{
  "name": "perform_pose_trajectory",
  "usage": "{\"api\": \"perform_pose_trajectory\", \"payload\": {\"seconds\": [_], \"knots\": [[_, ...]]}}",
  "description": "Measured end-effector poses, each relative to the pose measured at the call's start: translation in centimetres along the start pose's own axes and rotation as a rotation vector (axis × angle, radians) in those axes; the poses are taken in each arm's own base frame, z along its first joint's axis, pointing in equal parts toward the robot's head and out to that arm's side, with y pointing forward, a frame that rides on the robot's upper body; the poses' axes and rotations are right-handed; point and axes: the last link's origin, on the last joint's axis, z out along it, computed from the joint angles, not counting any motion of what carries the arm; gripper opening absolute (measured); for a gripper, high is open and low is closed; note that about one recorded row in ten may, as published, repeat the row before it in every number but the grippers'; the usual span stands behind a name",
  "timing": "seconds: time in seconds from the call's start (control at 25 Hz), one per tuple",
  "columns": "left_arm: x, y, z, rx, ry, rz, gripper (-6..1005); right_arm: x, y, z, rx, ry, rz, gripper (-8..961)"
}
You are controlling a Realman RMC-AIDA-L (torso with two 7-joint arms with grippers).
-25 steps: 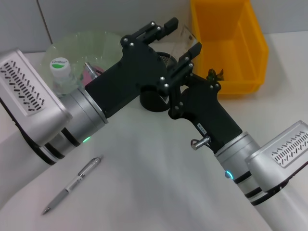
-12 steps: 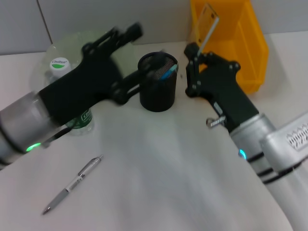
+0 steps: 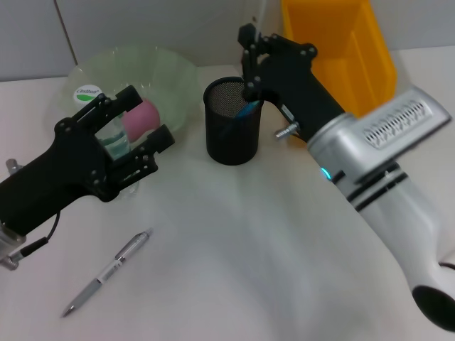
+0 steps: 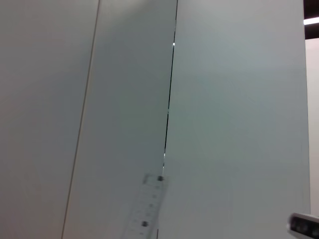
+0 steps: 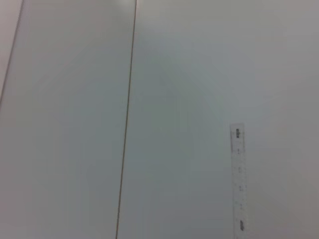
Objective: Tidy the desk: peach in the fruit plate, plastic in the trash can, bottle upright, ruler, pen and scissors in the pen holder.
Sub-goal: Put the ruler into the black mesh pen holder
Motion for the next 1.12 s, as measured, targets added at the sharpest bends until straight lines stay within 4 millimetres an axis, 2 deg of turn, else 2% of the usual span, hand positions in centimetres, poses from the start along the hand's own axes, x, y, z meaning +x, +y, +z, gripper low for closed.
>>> {"api": "perform_pose_trajectory", "payload": {"seconds": [0.2,0.36,1.12], "knots": [[-0.1,0.3,-0.3,-0.007,-0.001,-0.007,796,0.2,0.1,1.3,-0.016,0.040,-0.006,40],[-0.5,0.7,-0.6,-0.040,-0.042,-0.002,796,1.1,0.0,2.4,-0.013,0.129,0.007,44],[-1.8,2.0,-0.5,-0.084,-0.082,-0.017,797,2.0,-0.8,2.4,-0.017,0.181,-0.038,67]]}}
